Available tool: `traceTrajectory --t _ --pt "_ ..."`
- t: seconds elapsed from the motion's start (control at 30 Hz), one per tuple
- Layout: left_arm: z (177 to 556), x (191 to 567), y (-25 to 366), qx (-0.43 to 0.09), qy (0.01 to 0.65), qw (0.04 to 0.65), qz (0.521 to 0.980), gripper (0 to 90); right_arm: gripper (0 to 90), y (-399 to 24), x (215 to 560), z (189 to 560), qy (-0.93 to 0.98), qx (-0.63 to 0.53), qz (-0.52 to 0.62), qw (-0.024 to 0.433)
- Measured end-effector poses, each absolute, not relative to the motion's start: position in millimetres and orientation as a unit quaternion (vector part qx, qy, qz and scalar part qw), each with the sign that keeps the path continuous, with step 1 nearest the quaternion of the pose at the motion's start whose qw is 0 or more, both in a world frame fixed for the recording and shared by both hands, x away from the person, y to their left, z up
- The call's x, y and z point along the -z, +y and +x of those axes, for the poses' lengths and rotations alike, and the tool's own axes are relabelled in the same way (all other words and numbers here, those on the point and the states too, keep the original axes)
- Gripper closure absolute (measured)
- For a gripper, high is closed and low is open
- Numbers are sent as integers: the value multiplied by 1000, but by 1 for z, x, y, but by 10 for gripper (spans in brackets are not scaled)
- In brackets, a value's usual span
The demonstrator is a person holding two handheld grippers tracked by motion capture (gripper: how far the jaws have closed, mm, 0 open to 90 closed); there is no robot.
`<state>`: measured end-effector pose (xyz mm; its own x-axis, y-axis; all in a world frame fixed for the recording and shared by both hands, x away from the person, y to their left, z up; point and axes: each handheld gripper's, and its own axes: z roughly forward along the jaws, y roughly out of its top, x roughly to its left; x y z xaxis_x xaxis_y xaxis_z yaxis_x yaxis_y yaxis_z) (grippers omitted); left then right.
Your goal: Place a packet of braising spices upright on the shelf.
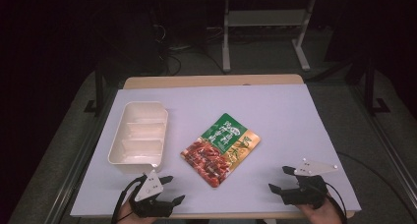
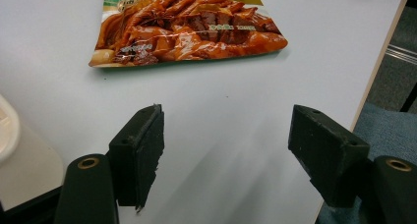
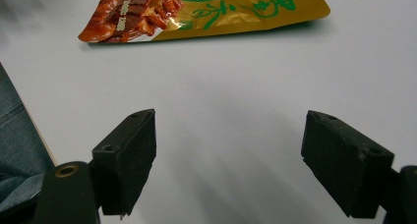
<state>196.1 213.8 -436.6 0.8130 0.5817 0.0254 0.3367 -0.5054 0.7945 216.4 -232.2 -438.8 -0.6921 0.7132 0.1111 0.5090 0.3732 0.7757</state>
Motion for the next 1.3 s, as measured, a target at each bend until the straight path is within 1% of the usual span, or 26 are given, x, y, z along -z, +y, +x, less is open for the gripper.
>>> traceTrajectory --t 0.37,0.5,0.57,0.63,0.67,0.77,0.8,0.83,0.9,0.97,1.03,1.13,1.17,1.2,1.23,1.27,1.3 --pt "195 436 211 -147 269 416 856 303 200 -236 438 216 814 -423 378 123" --pt "200 428 204 -146 268 425 852 337 195 -236 438 218 812 -424 382 124" --pt "204 422 198 -144 266 424 854 373 192 -237 438 220 811 -423 383 125" --pt "210 417 190 -153 259 416 858 410 192 -237 437 220 811 -422 385 126" --pt "214 415 186 -157 259 414 859 410 192 -238 437 221 811 -422 384 127" --pt "235 412 167 -150 259 397 868 470 191 -237 435 222 811 -422 383 130" --pt "235 412 167 -150 259 397 868 507 191 -237 435 222 811 -423 382 130" --pt "245 413 159 -144 264 384 873 525 191 -237 435 222 812 -422 381 130" --pt "256 416 151 -138 270 364 880 595 189 -237 435 223 812 -423 380 131" --pt "260 417 148 -139 272 360 882 674 187 -238 434 224 813 -422 379 131" --pt "276 422 140 -129 288 340 886 723 186 -238 433 225 812 -421 383 130" --pt "285 426 133 -129 291 325 891 797 184 -237 432 228 812 -422 380 133" --pt "285 426 133 -129 291 325 891 836 180 -236 432 229 811 -422 383 133" --pt "287 427 131 -134 291 319 892 836 180 -236 432 229 811 -422 383 133" --pt "288 428 128 -138 294 310 894 880 178 -235 431 230 809 -422 385 135" --pt "290 430 127 -135 297 297 897 899 178 -232 430 233 809 -421 387 137" --pt "290 430 127 -135 297 297 897 899 178 -232 430 233 809 -421 387 137"
